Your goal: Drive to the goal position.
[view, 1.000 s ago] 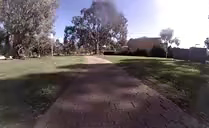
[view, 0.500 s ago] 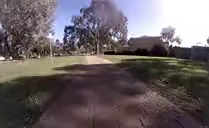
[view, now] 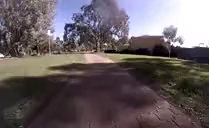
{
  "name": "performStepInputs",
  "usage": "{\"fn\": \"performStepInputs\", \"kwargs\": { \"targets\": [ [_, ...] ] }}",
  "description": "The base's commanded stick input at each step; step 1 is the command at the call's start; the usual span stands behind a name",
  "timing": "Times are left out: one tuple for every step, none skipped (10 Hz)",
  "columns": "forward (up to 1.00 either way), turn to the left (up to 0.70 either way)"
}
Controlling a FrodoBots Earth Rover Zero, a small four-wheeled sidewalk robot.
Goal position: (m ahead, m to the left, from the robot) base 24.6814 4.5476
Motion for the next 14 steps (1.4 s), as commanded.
{"fn": "performStepInputs", "kwargs": {
  "targets": [
    [0.70,0.00],
    [0.70,0.00],
    [0.70,0.00],
    [0.70,0.00],
    [0.70,0.00],
    [0.70,0.00],
    [0.70,0.00],
    [0.70,0.00],
    [0.70,0.00],
    [0.70,0.00],
    [0.70,0.00],
    [0.70,0.00],
    [0.70,0.00],
    [0.70,0.00]
  ]
}}
